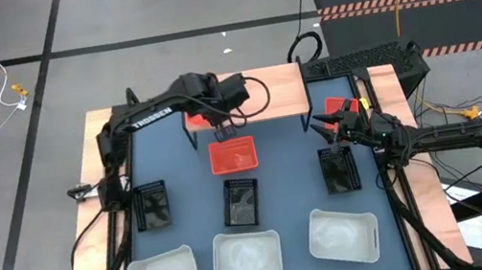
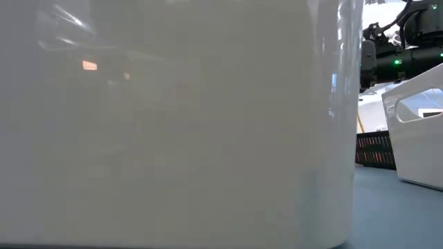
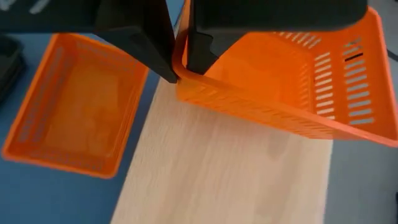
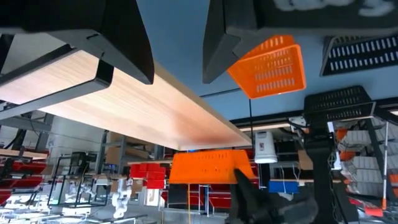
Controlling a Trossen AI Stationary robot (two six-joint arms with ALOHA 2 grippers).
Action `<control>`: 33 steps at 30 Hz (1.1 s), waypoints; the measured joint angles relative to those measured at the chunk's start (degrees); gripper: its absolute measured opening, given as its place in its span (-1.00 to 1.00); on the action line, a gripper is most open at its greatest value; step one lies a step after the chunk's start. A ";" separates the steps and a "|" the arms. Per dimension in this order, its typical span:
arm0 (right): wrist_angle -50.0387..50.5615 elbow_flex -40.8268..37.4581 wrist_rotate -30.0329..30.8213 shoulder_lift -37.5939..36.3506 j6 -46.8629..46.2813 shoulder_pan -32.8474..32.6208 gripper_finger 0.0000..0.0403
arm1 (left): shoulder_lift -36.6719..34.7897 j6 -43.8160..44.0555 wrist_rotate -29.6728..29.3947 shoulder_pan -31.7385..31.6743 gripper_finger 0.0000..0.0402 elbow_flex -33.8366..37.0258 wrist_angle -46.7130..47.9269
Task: Stack baskets on shelf by color
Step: Put the left orange bin on the shelf
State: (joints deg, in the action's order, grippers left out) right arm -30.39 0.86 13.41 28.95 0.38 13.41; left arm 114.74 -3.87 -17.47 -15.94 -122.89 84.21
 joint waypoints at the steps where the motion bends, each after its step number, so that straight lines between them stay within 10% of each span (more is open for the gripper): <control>1: -0.04 0.00 -0.04 0.00 -0.13 0.00 -0.34 | 0.36 -1.10 0.01 -0.01 -0.82 0.07 -0.05; 24: 2.08 0.00 -0.08 0.00 0.73 0.00 -0.34 | 1.14 1.03 3.06 -2.08 -0.77 0.20 1.46; 33: 2.01 0.00 -0.04 -0.02 1.42 0.00 -0.34 | 0.92 1.24 2.99 -1.98 -0.20 0.20 3.52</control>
State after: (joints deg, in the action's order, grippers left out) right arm -28.38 0.86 13.37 28.93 1.80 13.41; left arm 115.66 -2.64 -14.49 -17.91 -122.69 87.73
